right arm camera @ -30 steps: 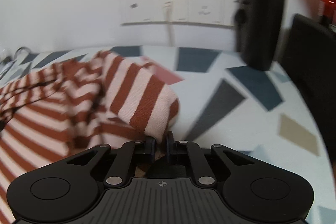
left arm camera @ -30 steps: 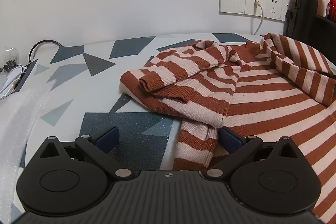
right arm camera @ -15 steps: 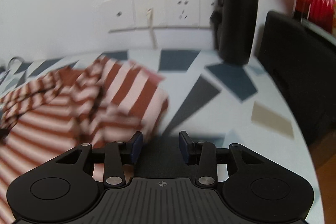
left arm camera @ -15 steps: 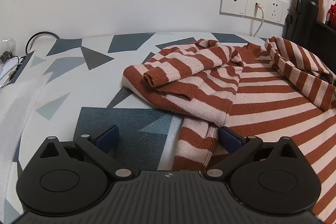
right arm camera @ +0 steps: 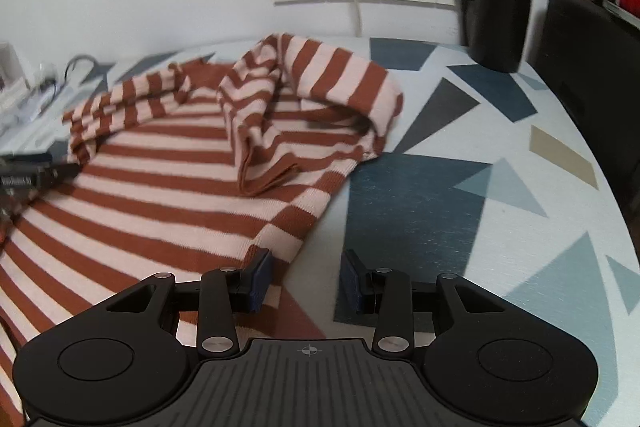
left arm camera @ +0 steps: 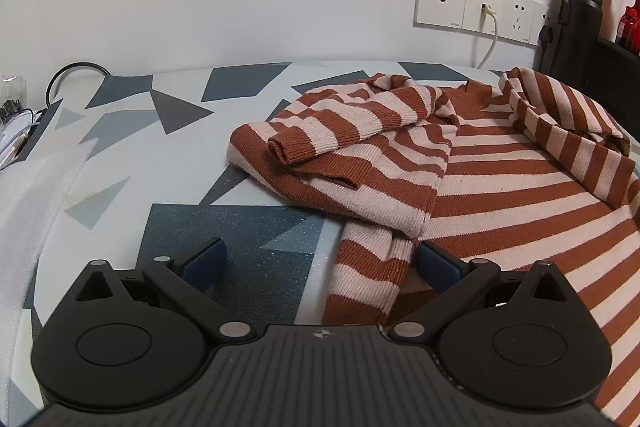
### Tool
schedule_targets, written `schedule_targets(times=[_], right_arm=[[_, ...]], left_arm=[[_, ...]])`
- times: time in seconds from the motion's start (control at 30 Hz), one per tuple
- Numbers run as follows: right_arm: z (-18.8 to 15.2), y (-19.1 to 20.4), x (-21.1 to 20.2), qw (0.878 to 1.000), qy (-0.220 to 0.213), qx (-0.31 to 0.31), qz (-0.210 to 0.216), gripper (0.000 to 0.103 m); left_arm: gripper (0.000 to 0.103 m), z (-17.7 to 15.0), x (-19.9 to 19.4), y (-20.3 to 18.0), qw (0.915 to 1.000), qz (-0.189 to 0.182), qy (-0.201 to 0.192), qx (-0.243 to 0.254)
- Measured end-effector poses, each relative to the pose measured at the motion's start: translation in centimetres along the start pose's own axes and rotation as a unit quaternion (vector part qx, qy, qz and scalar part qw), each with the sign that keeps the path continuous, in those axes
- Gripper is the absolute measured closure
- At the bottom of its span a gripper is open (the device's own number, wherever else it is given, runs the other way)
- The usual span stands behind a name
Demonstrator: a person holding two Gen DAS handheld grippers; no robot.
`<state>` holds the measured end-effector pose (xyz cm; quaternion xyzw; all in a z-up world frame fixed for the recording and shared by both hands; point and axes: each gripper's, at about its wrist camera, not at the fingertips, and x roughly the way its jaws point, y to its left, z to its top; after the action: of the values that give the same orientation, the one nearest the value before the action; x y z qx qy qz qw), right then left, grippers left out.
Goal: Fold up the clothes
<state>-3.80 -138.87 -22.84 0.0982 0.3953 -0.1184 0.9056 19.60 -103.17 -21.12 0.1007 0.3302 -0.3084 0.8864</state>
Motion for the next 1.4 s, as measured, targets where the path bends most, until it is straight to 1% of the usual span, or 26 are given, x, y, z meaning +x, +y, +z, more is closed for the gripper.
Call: schedule_targets(times=[0.07, 0.1, 0.13, 0.2, 0.23, 0.27, 0.37, 0.4, 0.5, 0.53, 0.57, 0.6, 0.63, 0.7, 0.8, 0.9, 0.97, 1.0, 1.03, 1.07, 1.1, 1.17, 1.27, 1.3, 1.33, 1.4], right_arm=[[-0.1, 0.5, 0.0, 1.000, -0.002, -0.015, -0.007, 0.066], [-0.1, 0.5, 0.0, 1.000, -0.001, -0.017, -0.020, 0.063], [-0.1, 0.4, -0.1, 0.999, 0.000, -0.020, -0.032, 0.062], [-0.1, 0.0, -0.4, 0.998, 0.003, -0.016, -0.055, 0.062], [-0.2, 0.0, -0.8, 0.998, 0.002, -0.013, -0.061, 0.065], [-0.3, -0.1, -1.1, 0.998, -0.002, -0.007, -0.059, 0.066], [-0.6, 0.1, -2.5, 0.999, -0.015, 0.011, -0.031, 0.066], [-0.7, 0.4, -2.7, 1.000, -0.015, 0.007, -0.022, 0.066], [-1.2, 1.9, -2.1, 0.999, 0.006, -0.030, -0.027, 0.065], [-1.4, 2.2, -1.7, 0.999, 0.015, -0.039, -0.035, 0.064], [-1.5, 2.2, -1.5, 0.998, 0.014, -0.040, -0.038, 0.062], [-1.5, 1.8, -1.4, 0.999, 0.015, -0.031, -0.041, 0.057], [-1.5, 1.4, -1.4, 0.999, 0.015, -0.022, -0.045, 0.055], [-1.5, 0.3, -1.5, 0.998, 0.015, 0.004, -0.067, 0.055], [-1.6, -0.6, -1.8, 0.997, 0.019, 0.031, -0.073, 0.054], [-1.0, 0.1, -2.1, 0.995, 0.028, 0.032, -0.091, 0.055], [0.2, 0.7, -2.9, 0.995, 0.019, 0.040, -0.092, 0.056], [1.1, 1.0, -3.8, 0.996, 0.007, 0.051, -0.076, 0.053], [2.1, 1.2, -4.7, 0.996, -0.007, 0.062, -0.059, 0.046], [3.2, 1.6, -5.6, 0.997, -0.021, 0.065, -0.046, 0.042], [4.2, 2.0, -6.5, 0.997, -0.036, 0.067, -0.033, 0.036], [6.4, 3.0, -8.2, 0.996, -0.063, 0.057, -0.012, 0.032], [9.5, 4.9, -9.1, 0.995, -0.096, 0.027, 0.004, 0.025], [10.5, 5.6, -9.3, 0.994, -0.107, 0.017, 0.010, 0.020], [11.2, 6.2, -8.8, 0.993, -0.115, 0.009, 0.019, 0.014], [12.0, 7.2, -6.9, 0.993, -0.114, -0.001, 0.032, 0.010]], left_arm=[[0.001, 0.0, 0.0, 0.0, 1.0000, 0.000, 0.000, 0.000], [0.001, 0.0, 0.0, 0.0, 1.0000, 0.000, 0.000, 0.000], [0.001, 0.0, 0.0, 0.0, 1.0000, 0.000, 0.000, -0.001], [0.001, 0.0, 0.0, -0.1, 1.0000, 0.000, 0.000, -0.001], [0.001, 0.0, 0.0, -0.1, 1.0000, 0.000, 0.000, -0.001], [0.001, 0.0, 0.0, -0.1, 1.0000, 0.000, 0.000, -0.001], [0.001, 0.0, 0.0, -0.1, 1.0000, -0.001, 0.000, -0.001], [0.001, 0.0, 0.0, 0.0, 1.0000, -0.001, 0.000, -0.001], [0.001, 0.0, 0.0, -0.1, 1.0000, -0.002, 0.000, 0.000], [0.001, 0.0, 0.0, -0.1, 1.0000, -0.002, 0.000, 0.000], [0.001, 0.0, 0.0, -0.1, 1.0000, -0.002, 0.000, 0.000], [0.001, -0.1, 0.0, -0.1, 1.0000, -0.002, 0.000, 0.000], [0.001, -0.1, 0.0, 0.0, 1.0000, -0.003, 0.000, 0.000], [0.001, -0.1, 0.0, 0.0, 1.0000, -0.003, 0.000, 0.000], [0.001, -0.1, 0.0, 0.0, 1.0000, -0.004, 0.001, 0.000], [0.001, -0.1, -0.1, 0.0, 1.0000, -0.005, 0.001, 0.000], [0.001, -0.1, -0.1, 0.1, 1.0000, -0.009, 0.003, 0.001], [0.001, 0.0, -0.2, 0.4, 0.9999, -0.016, 0.007, 0.002], [0.001, 0.0, -0.3, 0.7, 0.9997, -0.023, 0.010, 0.002], [0.001, 0.0, -0.5, 1.0, 0.9994, -0.031, 0.014, 0.002], [0.001, 0.1, -0.6, 1.3, 0.9991, -0.038, 0.018, 0.002], [0.001, 0.1, -1.1, 2.4, 0.9991, -0.033, 0.027, -0.004], [0.001, 0.3, -2.0, 3.9, 0.9988, -0.030, 0.037, -0.009], [0.001, 0.3, -2.2, 3.6, 0.9989, -0.029, 0.036, 0.000], [0.001, 0.4, -2.4, 3.3, 0.9990, -0.028, 0.035, 0.009], [0.001, 0.5, -2.9, 2.7, 0.9988, -0.026, 0.033, 0.027]])
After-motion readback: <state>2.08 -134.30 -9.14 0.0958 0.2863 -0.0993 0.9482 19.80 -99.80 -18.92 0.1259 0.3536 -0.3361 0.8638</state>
